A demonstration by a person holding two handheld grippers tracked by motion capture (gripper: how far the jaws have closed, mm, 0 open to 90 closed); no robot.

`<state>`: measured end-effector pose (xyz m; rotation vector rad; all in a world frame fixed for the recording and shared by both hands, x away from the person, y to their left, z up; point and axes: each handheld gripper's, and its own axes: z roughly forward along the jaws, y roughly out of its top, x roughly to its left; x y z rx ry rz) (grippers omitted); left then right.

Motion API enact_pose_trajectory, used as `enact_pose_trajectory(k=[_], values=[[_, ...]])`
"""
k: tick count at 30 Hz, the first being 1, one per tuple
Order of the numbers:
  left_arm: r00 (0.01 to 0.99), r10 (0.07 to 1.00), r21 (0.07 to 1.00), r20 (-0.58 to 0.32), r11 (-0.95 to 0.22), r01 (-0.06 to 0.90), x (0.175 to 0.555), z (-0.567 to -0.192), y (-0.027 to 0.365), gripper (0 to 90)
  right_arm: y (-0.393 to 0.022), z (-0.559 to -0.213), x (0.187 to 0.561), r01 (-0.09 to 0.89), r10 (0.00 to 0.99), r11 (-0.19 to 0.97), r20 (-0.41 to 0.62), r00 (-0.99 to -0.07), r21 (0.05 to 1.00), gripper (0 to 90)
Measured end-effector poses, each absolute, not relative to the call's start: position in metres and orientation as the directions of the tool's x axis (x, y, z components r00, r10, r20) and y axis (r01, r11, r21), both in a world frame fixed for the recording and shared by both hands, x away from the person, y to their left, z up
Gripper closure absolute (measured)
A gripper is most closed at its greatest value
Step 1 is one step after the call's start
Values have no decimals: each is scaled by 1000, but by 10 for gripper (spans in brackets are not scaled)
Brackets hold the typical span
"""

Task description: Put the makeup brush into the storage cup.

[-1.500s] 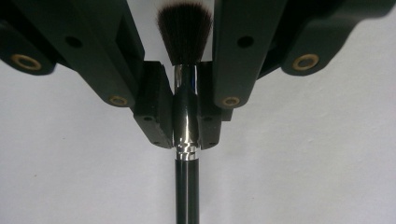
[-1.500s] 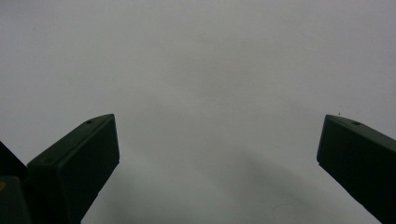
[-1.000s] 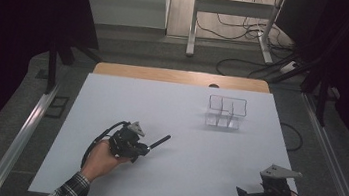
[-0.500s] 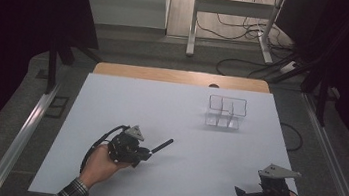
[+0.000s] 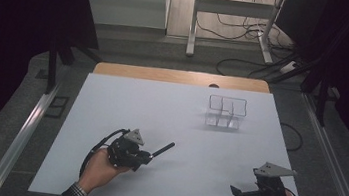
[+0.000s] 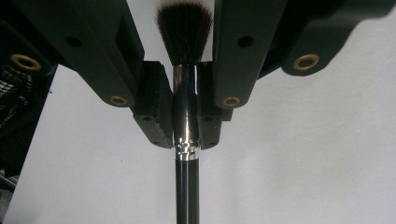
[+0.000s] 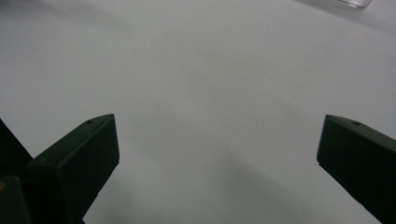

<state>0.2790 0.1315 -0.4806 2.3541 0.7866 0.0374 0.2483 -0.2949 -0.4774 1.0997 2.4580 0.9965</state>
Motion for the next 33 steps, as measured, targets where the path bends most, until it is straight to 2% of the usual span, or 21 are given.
enact_pose_trajectory(k=[33], values=[[843, 515, 591, -155, -636, 497, 262, -484, 116, 767, -247, -473, 253, 472, 645, 557, 2, -765, 684, 0]])
